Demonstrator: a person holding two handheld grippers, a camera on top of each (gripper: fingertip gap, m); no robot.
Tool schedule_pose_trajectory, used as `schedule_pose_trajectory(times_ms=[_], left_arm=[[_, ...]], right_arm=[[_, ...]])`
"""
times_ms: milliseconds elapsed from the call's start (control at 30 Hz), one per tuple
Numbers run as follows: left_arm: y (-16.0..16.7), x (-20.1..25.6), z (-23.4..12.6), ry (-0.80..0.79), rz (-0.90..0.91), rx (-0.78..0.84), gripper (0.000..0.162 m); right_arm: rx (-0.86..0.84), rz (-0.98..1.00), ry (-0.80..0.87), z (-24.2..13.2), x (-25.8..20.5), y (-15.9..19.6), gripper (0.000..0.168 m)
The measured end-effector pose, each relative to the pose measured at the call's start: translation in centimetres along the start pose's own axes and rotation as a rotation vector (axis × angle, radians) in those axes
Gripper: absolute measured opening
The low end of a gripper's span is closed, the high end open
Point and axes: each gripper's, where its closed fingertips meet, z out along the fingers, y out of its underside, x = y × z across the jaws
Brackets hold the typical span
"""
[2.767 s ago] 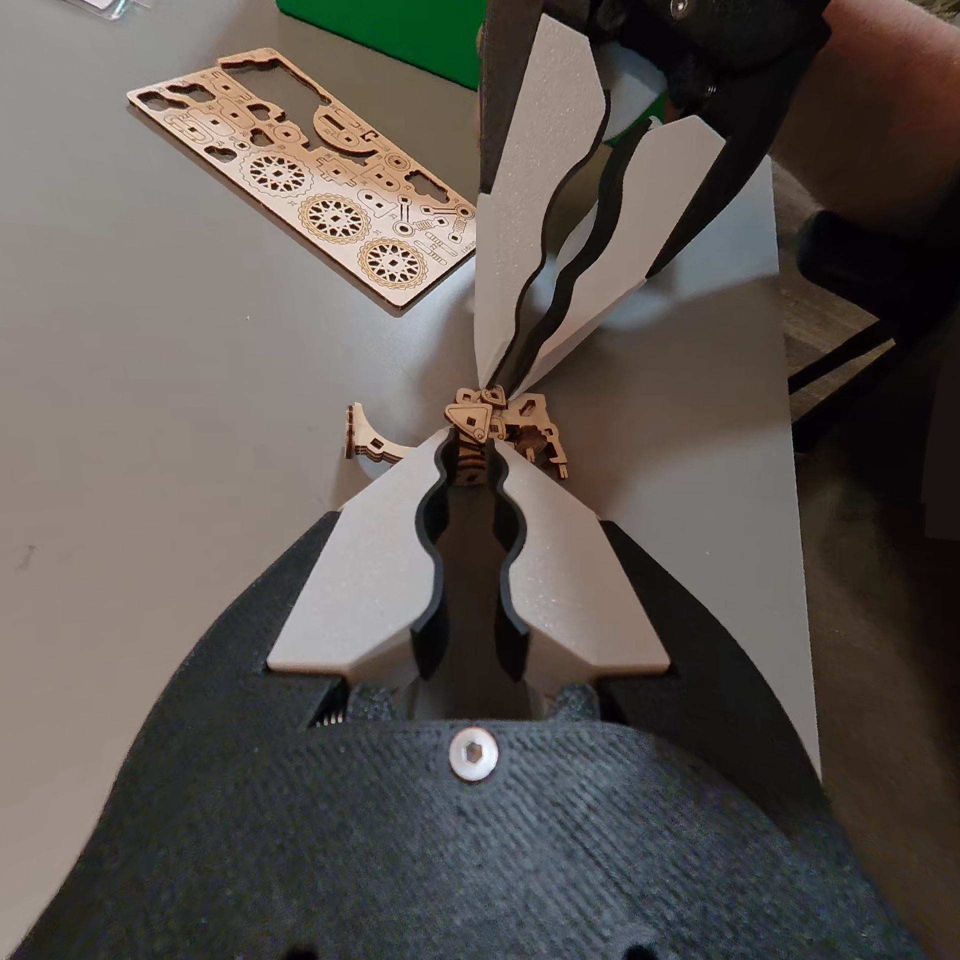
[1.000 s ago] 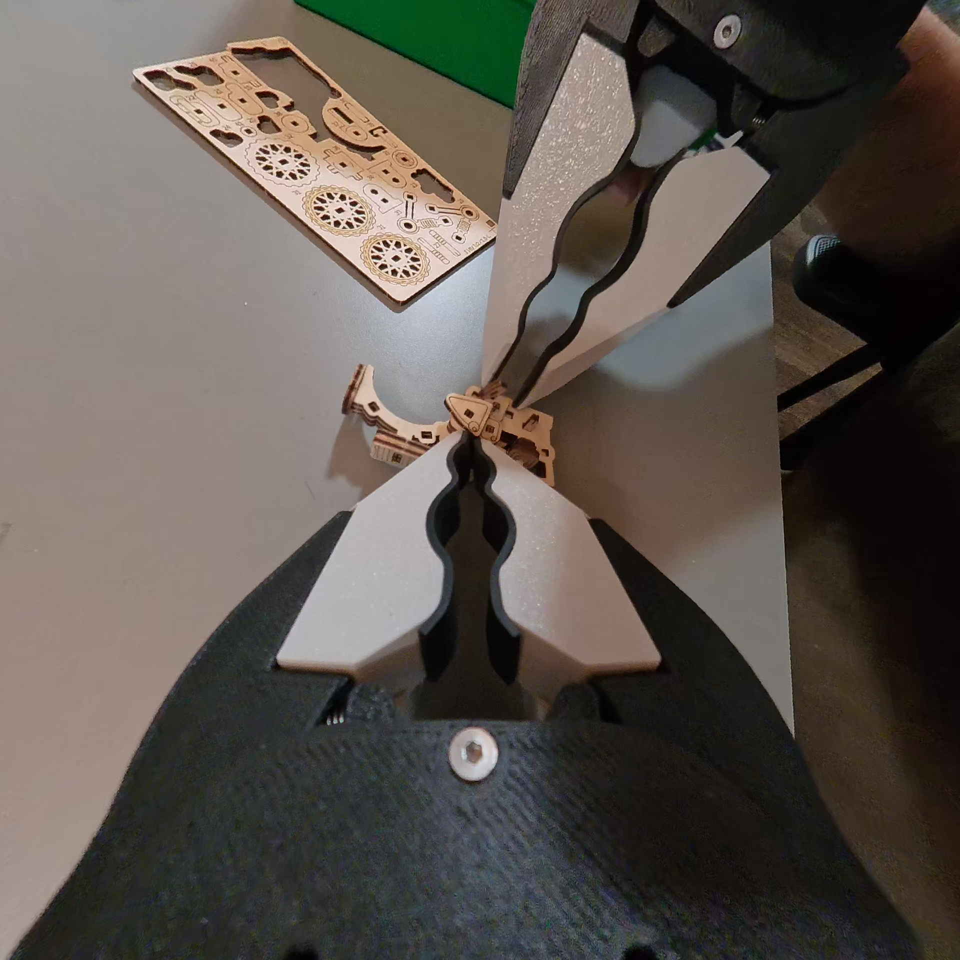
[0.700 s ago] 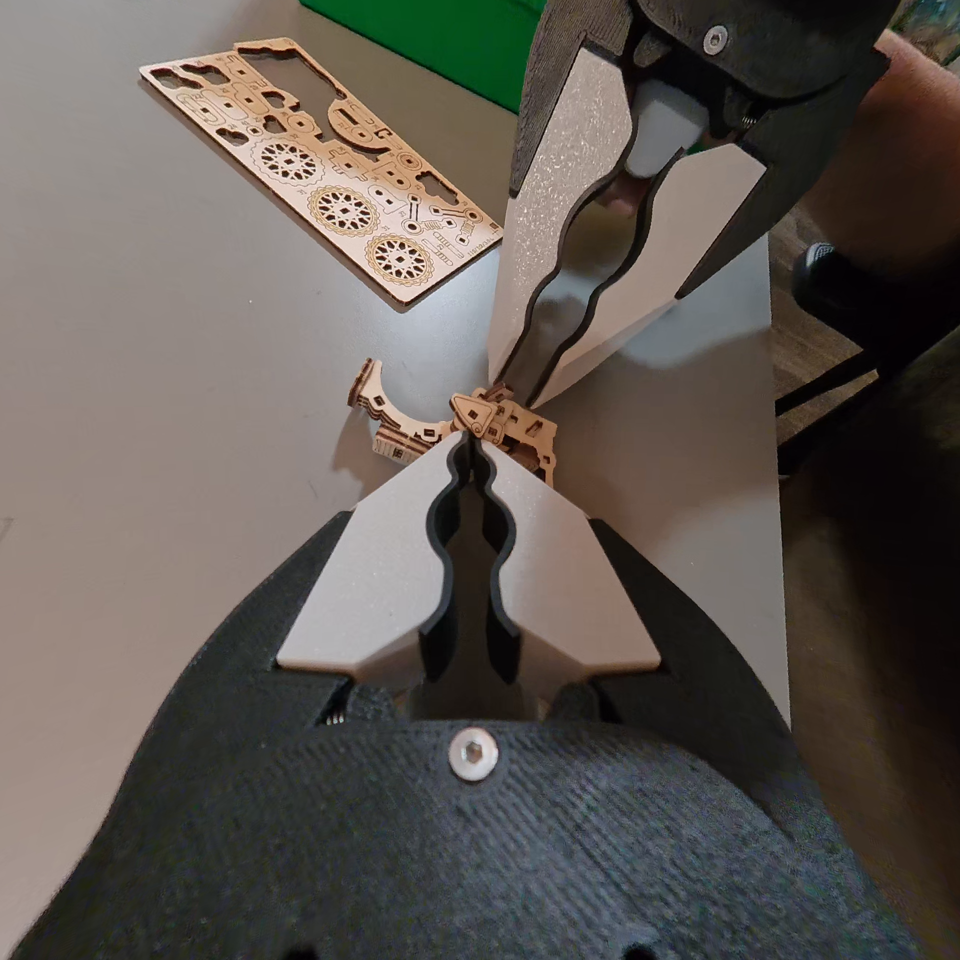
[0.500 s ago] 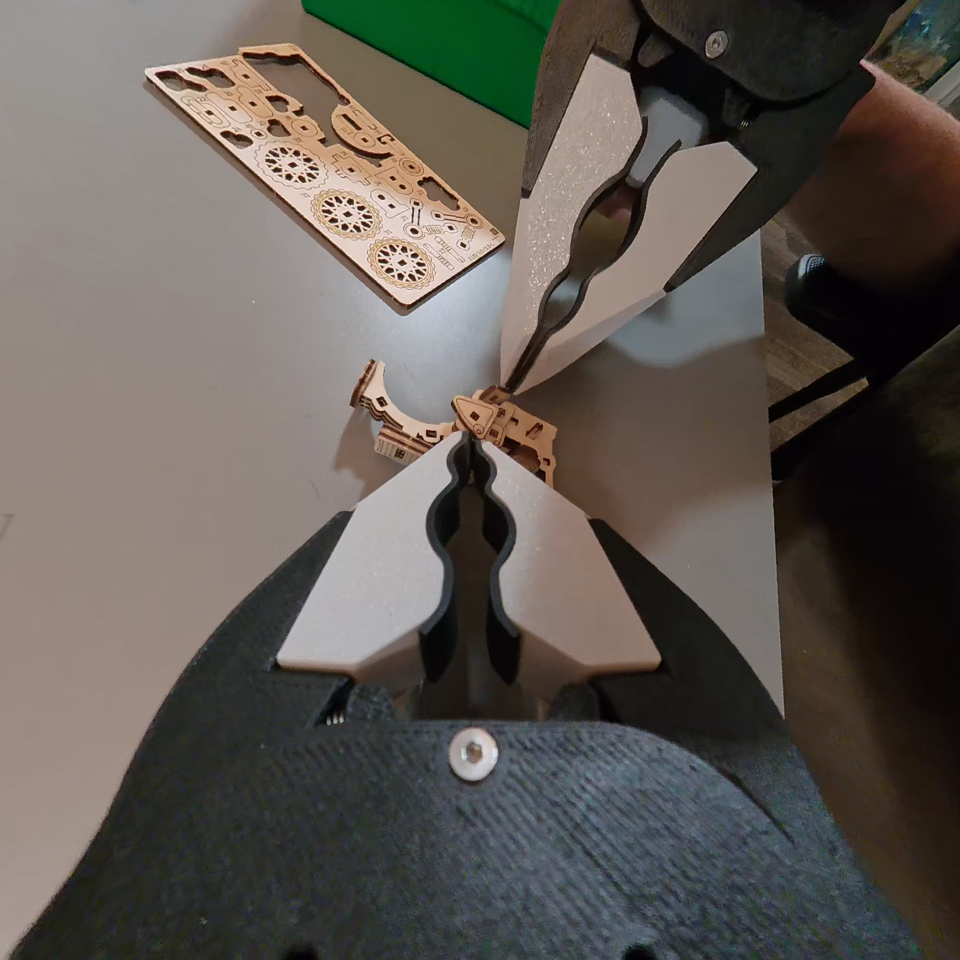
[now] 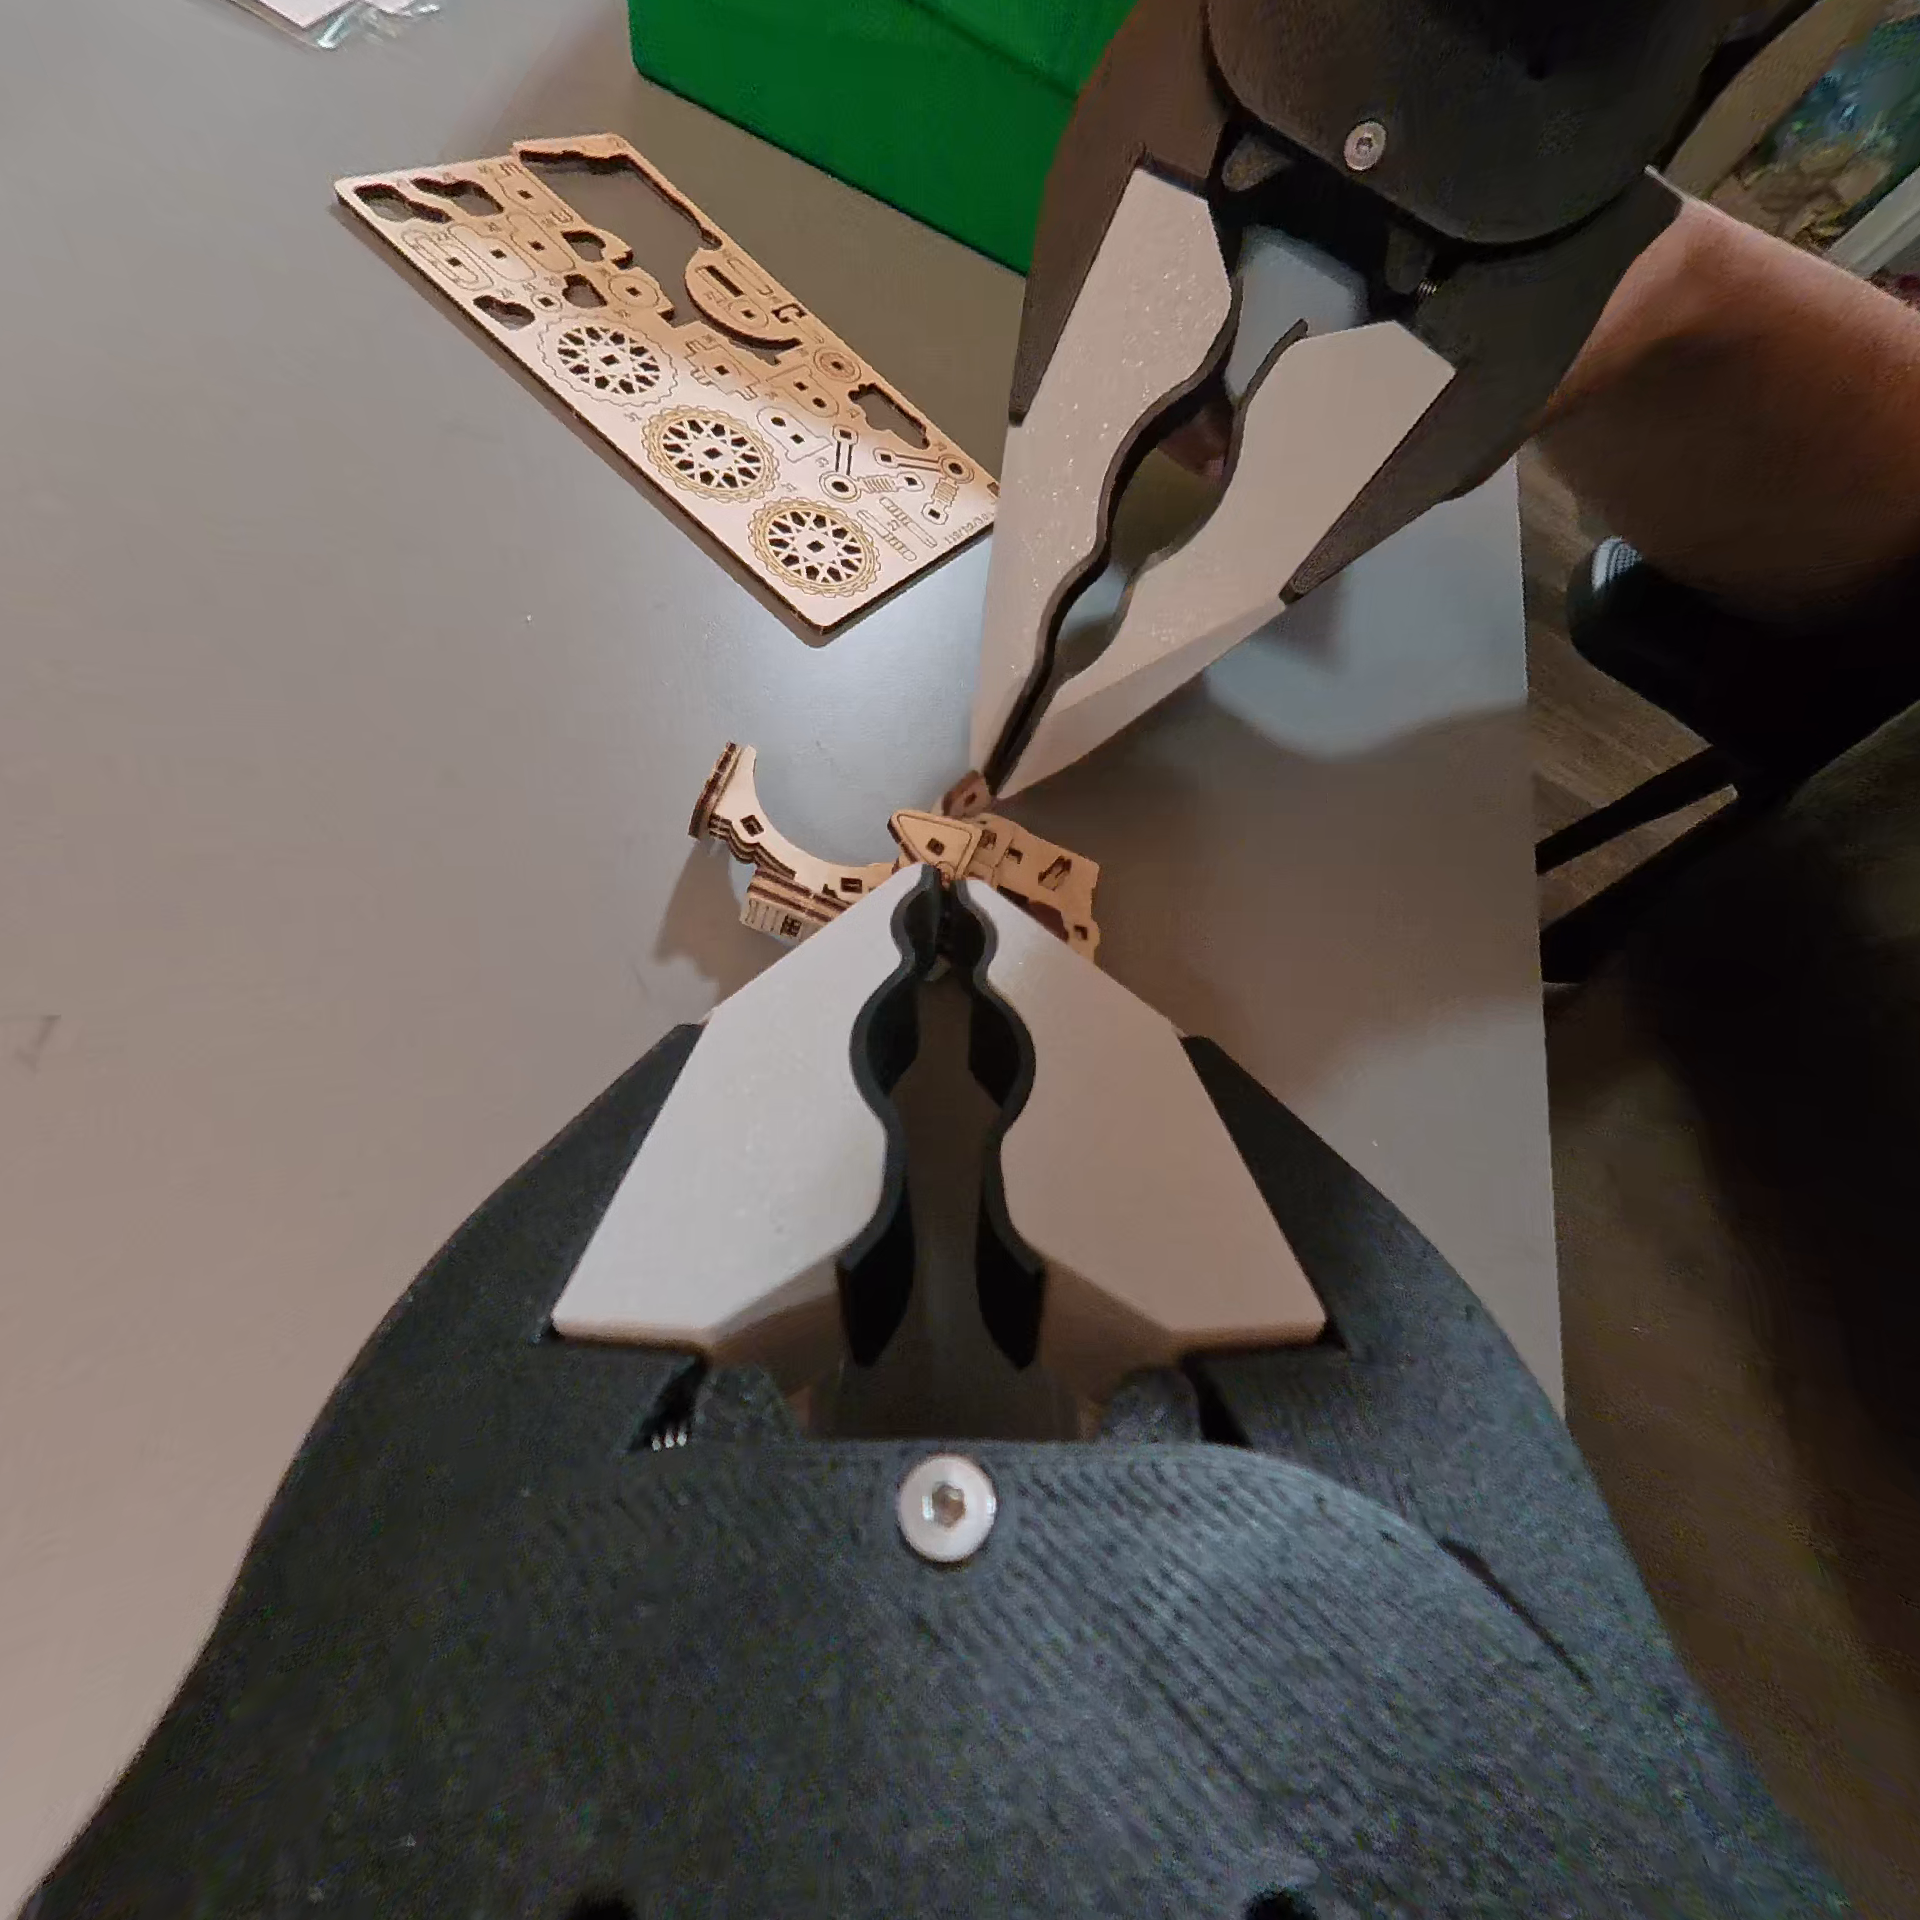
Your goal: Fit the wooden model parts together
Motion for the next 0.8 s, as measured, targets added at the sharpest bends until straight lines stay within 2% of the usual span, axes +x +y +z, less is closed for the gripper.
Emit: schedule_pose_trajectory(times_ms=[200,533,667,800], left_arm=[[-0.3,0.0,-0.4,-0.026,0.011,0.027,0.002],[-1.4,-0.9,-1.3,-0.066,-0.031,0.122,0.003],[-2.1,-1.2,-1.9,-0.031,-0.099,0.181,0.004],[-2.6,-1.7,-2.5,-0.010,-0.146,0.234,0.005]], right_arm=[[0.024,0.044,0.029,0.4,0.2,0.1,0.013],[0.036,0.105,0.142,0.1,2.1,1.3,0.016],[0.007,0.052,0.194,0.8,2.5,1.6,0.020],[0.002,0.071,0.140,1.4,2.2,1.1,0.008]])
